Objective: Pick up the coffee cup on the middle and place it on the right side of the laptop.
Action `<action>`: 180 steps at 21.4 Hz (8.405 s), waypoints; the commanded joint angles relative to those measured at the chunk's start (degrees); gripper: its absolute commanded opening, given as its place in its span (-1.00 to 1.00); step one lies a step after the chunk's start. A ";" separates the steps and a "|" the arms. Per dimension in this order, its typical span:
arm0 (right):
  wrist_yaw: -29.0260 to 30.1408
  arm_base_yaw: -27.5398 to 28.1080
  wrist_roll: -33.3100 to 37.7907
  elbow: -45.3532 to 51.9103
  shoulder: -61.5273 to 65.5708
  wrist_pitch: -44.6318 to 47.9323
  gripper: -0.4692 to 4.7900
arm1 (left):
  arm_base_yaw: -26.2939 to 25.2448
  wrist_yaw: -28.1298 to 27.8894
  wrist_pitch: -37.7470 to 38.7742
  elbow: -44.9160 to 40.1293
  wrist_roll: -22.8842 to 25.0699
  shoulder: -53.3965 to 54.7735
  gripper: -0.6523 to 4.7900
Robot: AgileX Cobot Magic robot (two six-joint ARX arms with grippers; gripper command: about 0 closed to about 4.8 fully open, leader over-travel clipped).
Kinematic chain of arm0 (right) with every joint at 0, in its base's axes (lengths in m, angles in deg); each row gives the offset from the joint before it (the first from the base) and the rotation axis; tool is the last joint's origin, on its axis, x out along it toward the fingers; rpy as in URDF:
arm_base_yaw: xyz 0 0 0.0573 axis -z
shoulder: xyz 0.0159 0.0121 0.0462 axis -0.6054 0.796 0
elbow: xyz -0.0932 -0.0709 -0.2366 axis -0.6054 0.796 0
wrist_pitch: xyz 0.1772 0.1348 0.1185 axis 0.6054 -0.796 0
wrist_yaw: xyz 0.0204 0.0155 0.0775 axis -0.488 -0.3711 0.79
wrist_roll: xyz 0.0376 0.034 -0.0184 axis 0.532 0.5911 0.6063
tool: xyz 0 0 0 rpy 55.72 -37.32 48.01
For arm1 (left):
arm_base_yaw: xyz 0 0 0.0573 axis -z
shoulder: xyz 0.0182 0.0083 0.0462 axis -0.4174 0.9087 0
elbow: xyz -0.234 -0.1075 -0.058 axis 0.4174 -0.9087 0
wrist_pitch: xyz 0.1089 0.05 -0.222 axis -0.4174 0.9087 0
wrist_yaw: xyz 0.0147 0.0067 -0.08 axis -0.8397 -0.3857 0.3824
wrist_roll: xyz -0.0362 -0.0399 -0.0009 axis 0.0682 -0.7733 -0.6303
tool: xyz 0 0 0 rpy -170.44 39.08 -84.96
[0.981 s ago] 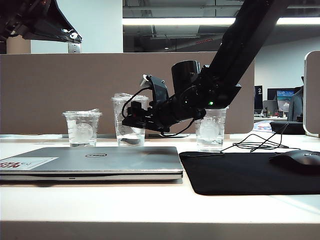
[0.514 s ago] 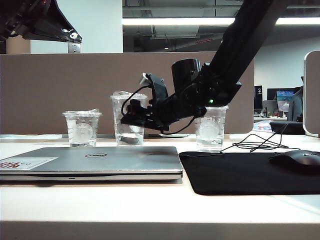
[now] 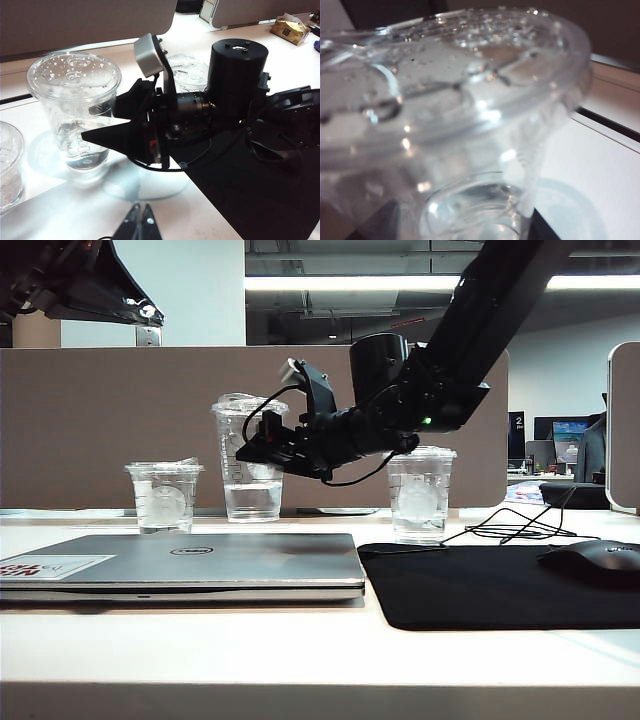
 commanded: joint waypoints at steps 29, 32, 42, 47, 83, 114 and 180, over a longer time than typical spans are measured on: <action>6.67 4.61 1.68 26.40 -19.89 14.67 0.35 | -0.02 0.26 -0.35 0.13 -0.17 -0.15 -0.78; 6.43 5.07 1.66 31.80 -23.21 17.11 0.35 | -0.02 0.26 -0.17 0.13 -0.17 -0.15 -0.78; 6.21 5.27 2.49 41.68 -26.84 22.95 0.35 | -0.04 0.26 -0.20 0.13 -0.15 -0.15 -0.78; 5.09 5.64 4.92 47.76 -28.46 28.98 0.35 | -0.02 0.26 -0.17 0.13 -0.17 -0.15 -0.78; -6.16 8.98 -1.38 68.78 -33.75 39.12 0.34 | 0.00 0.28 0.02 0.11 -0.17 -0.15 -0.78; -8.55 9.09 0.07 69.68 -43.01 28.92 1.00 | 0.00 0.26 -0.94 0.02 -0.17 -0.26 -0.78; -12.66 9.05 -2.86 69.61 -112.32 -34.56 -0.85 | -10.36 -25.46 0.42 -47.54 -0.20 -64.67 -0.78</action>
